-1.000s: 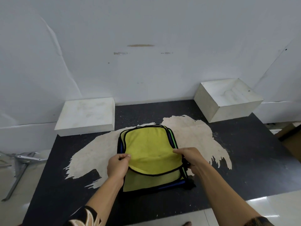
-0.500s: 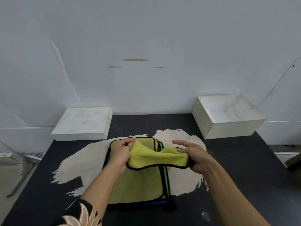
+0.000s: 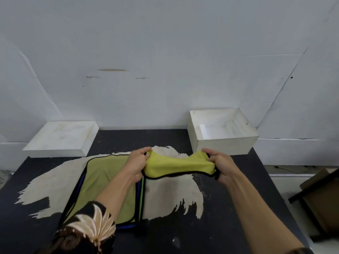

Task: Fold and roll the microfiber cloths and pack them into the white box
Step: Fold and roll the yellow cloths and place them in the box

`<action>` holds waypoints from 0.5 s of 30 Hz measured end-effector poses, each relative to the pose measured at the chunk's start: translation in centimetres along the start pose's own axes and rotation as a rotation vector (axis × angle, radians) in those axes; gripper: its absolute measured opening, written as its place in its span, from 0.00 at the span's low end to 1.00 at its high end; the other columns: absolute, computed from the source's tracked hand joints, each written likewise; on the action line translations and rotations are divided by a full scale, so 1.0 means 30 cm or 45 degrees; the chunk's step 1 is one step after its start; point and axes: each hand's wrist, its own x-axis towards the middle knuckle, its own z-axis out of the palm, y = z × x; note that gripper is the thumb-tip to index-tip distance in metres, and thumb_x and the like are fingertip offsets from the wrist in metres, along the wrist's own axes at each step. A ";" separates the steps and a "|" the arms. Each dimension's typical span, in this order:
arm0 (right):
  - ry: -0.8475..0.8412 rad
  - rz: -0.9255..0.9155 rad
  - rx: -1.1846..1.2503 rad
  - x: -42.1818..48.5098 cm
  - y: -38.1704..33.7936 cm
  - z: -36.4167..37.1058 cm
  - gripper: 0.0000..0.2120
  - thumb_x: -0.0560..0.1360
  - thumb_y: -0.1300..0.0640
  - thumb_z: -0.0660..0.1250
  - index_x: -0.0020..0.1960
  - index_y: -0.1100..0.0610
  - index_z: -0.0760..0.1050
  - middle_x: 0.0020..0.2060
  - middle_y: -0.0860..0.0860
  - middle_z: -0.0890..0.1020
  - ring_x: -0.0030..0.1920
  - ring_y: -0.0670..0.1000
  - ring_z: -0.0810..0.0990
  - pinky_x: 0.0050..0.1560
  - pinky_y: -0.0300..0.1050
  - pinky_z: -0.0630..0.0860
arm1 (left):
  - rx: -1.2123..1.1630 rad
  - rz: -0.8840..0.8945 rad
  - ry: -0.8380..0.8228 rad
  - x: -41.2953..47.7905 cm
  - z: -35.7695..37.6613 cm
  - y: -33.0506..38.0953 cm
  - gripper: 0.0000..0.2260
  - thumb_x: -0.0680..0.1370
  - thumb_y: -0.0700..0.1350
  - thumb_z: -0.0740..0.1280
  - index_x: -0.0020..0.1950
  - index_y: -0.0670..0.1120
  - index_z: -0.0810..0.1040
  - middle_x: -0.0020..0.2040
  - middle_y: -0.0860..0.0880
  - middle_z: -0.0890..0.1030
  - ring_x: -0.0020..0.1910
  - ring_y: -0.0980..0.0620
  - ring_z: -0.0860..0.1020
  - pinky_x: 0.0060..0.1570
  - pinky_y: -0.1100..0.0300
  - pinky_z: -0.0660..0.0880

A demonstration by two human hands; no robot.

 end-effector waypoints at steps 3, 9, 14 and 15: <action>-0.014 -0.139 0.087 -0.003 -0.107 -0.040 0.24 0.76 0.74 0.55 0.63 0.57 0.79 0.56 0.59 0.81 0.48 0.58 0.82 0.37 0.50 0.83 | -0.020 0.162 0.009 0.002 0.082 0.102 0.16 0.81 0.30 0.59 0.67 0.39 0.76 0.63 0.41 0.79 0.59 0.47 0.77 0.61 0.56 0.73; 0.041 -0.408 0.049 -0.047 -0.045 -0.141 0.26 0.75 0.75 0.57 0.64 0.53 0.78 0.56 0.50 0.83 0.55 0.52 0.83 0.54 0.51 0.80 | 0.113 0.402 0.009 -0.052 0.098 0.024 0.19 0.80 0.30 0.60 0.63 0.49 0.79 0.62 0.49 0.80 0.61 0.54 0.77 0.64 0.58 0.73; 0.392 -0.054 -0.460 0.045 0.350 -0.236 0.23 0.74 0.71 0.63 0.68 0.58 0.71 0.62 0.56 0.78 0.57 0.53 0.77 0.54 0.46 0.75 | 0.347 -0.110 -0.017 -0.090 0.107 -0.379 0.11 0.81 0.37 0.64 0.60 0.50 0.74 0.64 0.48 0.76 0.58 0.50 0.76 0.55 0.55 0.75; 0.397 0.073 -0.597 0.055 0.417 -0.247 0.25 0.74 0.68 0.65 0.69 0.58 0.69 0.62 0.57 0.77 0.56 0.55 0.77 0.50 0.46 0.76 | 0.369 -0.285 -0.037 -0.095 0.097 -0.450 0.13 0.80 0.38 0.66 0.63 0.47 0.72 0.64 0.47 0.75 0.57 0.48 0.76 0.53 0.54 0.76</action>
